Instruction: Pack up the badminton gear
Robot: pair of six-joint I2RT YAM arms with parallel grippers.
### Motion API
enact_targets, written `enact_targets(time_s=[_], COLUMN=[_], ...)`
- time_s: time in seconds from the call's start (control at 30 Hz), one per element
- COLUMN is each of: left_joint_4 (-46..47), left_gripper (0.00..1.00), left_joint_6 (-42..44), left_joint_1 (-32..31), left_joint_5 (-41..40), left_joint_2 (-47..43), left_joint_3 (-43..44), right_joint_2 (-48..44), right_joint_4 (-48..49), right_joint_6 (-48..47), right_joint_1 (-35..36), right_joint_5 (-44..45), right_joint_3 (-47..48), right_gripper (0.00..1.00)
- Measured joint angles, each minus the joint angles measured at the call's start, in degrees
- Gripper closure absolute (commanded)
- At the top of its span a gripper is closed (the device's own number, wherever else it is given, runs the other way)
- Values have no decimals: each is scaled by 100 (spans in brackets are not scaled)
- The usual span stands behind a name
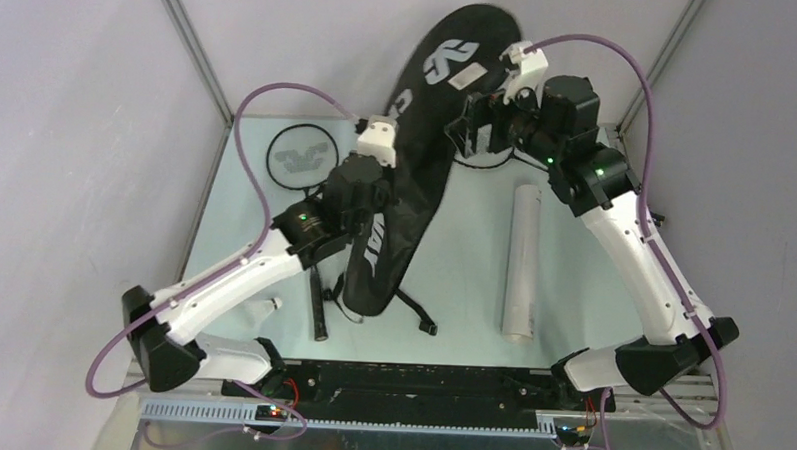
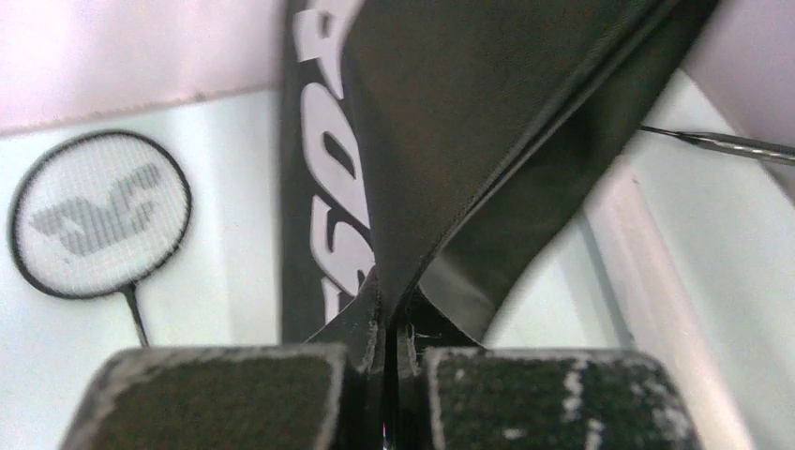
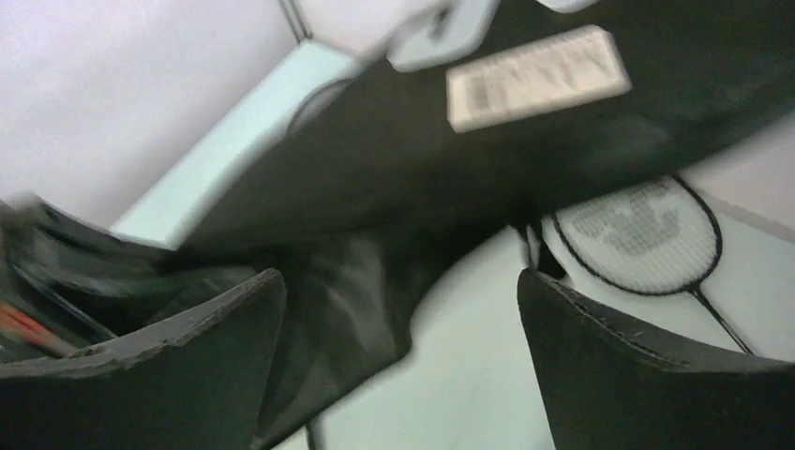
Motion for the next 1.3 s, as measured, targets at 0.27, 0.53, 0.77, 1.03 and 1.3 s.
enact_targets(time_s=[0.27,0.53,0.77,1.03,1.3], left_joint_4=[-1392,-1620,-1443,-876,-238], left_gripper=[100,100,100,100,100], left_joint_6=[-1414,-2232,-2813,-2988,-2804], left_joint_1=[636,688,1075,1711,1888], left_joint_5=[951,1384,1998,2782,3383], left_joint_2=[-754,-887,-717,271,809], left_joint_3=[595,66,-1248,-1655,-1657], right_joint_2=[-1403,-2376,-1880,52,3580], right_joint_4=[98,409,400,50,-1189], right_joint_6=[-601,-282,-848,-2542,-3143], right_joint_1=[-431,-439,-1464,-3134,-4535], right_joint_5=[-1451,-1115,-1156,-1912,-1714], right_joint_3=[-2076,-3239,-3311,-2586,739], right_gripper=[1,1,1,1,1])
